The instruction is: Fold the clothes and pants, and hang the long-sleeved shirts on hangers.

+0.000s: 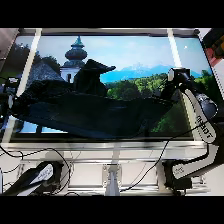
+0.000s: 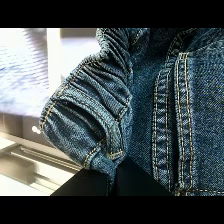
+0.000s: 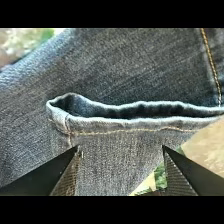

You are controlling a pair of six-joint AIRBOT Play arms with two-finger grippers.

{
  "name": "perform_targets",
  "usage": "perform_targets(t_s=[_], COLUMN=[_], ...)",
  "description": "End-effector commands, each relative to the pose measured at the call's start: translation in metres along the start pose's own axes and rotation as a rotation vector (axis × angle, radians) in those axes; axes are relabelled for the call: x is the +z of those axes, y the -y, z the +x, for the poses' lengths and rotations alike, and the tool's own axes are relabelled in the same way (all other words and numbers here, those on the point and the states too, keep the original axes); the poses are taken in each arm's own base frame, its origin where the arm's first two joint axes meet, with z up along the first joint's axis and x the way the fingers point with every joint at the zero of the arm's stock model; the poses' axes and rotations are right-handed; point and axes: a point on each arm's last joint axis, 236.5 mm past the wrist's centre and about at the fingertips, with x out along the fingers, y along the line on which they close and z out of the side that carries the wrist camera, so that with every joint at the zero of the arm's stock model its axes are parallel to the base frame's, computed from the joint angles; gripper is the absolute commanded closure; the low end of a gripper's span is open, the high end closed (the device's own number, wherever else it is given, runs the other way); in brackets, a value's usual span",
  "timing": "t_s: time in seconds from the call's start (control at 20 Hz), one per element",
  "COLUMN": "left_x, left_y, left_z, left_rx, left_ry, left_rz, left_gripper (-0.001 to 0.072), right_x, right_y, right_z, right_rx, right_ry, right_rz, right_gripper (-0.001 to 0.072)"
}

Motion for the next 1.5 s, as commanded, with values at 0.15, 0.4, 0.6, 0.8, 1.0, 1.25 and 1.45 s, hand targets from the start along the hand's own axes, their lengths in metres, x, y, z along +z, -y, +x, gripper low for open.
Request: perform_targets(t_s=[0.15, 0.4, 0.6, 0.8, 1.0, 1.25, 1.45], left_x=[0.000, 0.000, 0.000, 0.000, 0.002, 0.003, 0.020], left_y=[0.000, 0.000, 0.000, 0.003, 0.006, 0.006, 0.002], left_z=[0.000, 0.000, 0.000, 0.000, 0.000, 0.000, -0.001], left_rx=[0.000, 0.000, -0.001, -0.014, -0.026, -0.024, -0.011], left_ry=[0.000, 0.000, 0.000, 0.002, 0.006, 0.014, 0.084], left_rz=[0.001, 0.000, 0.000, -0.008, -0.015, -0.015, -0.014], left_gripper=[0.0671, 0.0671, 0.0671, 0.0671, 0.0671, 0.0671, 0.0671], right_x=[0.021, 0.030, 0.021, 0.017, 0.015, 0.019, 0.053], right_y=[-0.016, -0.020, -0.017, -0.022, -0.018, -0.012, 0.003], right_z=[-0.002, 0.003, 0.018, 0.021, 0.022, 0.010, -0.053], right_rx=[0.063, 0.072, 0.046, 0.060, 0.045, 0.026, -0.026], right_ry=[0.074, 0.101, 0.042, 0.016, 0.009, 0.042, 0.208], right_rz=[-0.012, -0.001, -0.004, -0.015, -0.032, -0.109, -0.185], right_gripper=[0.0081, 0.0081, 0.0081, 0.0088, 0.0491, 0.0685, 0.0685])
